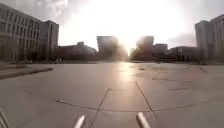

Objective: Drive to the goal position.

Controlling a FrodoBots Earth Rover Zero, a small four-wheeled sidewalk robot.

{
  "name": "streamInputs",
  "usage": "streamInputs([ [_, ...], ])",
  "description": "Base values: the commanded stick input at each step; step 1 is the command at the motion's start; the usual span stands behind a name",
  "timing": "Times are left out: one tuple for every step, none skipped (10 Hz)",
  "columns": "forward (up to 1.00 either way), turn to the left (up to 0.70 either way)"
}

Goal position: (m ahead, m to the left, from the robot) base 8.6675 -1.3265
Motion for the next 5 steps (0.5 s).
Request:
streamInputs([
  [1.0, 0.0],
  [1.0, 0.0],
  [1.0, 0.0],
  [1.0, 0.0],
  [1.0, 0.0],
])
